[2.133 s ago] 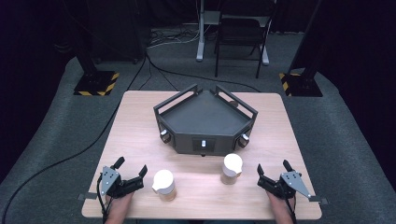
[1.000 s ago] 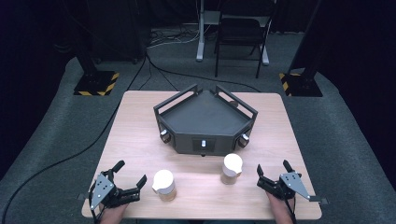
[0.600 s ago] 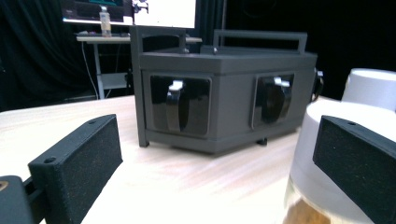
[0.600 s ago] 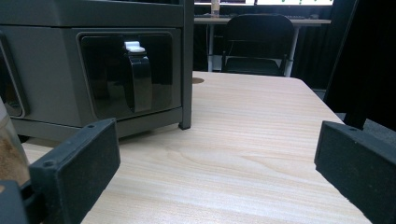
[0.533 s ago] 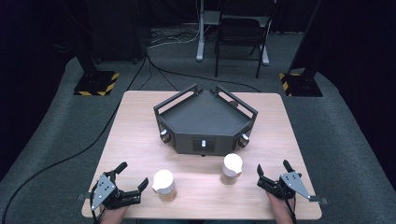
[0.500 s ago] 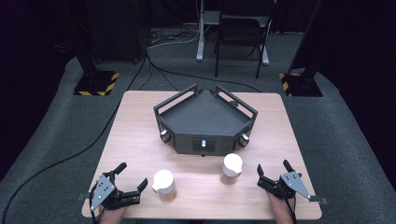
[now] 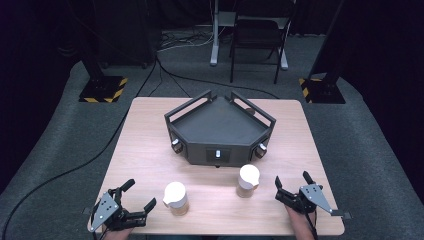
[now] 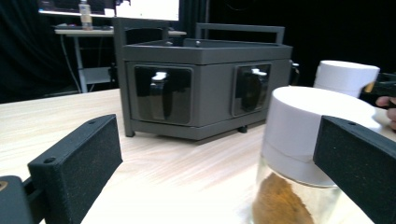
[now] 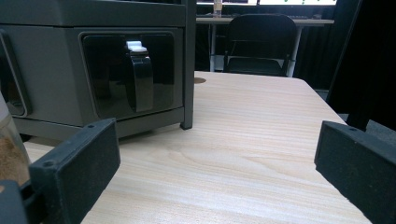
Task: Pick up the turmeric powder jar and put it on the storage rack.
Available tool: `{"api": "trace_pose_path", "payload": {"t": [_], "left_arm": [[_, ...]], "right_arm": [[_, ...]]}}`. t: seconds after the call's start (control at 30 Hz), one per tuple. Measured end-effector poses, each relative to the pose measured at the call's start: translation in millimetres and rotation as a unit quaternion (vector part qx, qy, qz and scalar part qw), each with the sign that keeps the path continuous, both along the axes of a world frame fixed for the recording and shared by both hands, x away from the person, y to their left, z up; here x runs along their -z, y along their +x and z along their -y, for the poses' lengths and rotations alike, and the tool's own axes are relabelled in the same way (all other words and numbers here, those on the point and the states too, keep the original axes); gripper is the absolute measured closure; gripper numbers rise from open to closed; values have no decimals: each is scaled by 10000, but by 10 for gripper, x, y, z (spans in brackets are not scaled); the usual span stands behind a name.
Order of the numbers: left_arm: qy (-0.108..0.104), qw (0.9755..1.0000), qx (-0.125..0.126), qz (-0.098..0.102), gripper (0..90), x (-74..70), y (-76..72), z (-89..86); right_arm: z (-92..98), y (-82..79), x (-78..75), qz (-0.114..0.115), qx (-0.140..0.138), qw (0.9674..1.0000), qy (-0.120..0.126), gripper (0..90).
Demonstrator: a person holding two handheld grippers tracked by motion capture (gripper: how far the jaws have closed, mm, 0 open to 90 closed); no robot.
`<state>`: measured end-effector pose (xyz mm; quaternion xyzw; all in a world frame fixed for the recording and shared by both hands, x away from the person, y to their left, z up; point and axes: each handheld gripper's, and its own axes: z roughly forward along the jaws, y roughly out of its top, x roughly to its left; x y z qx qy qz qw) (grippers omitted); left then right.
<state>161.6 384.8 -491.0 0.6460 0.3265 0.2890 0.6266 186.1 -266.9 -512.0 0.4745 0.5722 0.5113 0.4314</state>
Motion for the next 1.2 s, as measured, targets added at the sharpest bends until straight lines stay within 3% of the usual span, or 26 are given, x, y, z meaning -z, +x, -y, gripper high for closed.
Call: {"api": "trace_pose_path", "payload": {"t": [0.23, 0.63, 1.2], "left_arm": [[101, 9999, 63, 20, 8, -14, -71, 3], [25, 9994, 330, 69, 6, -20, -133, 61], [187, 9983, 558, 42, 4, -45, -117, 190]], "right_arm": [[0, 1, -3, -9, -2, 10000, -1, 0], [6, 1, -3, -10, -12, 10000, 12, 0], [12, 5, -7, -30, -10, 10000, 53, 0]]}}
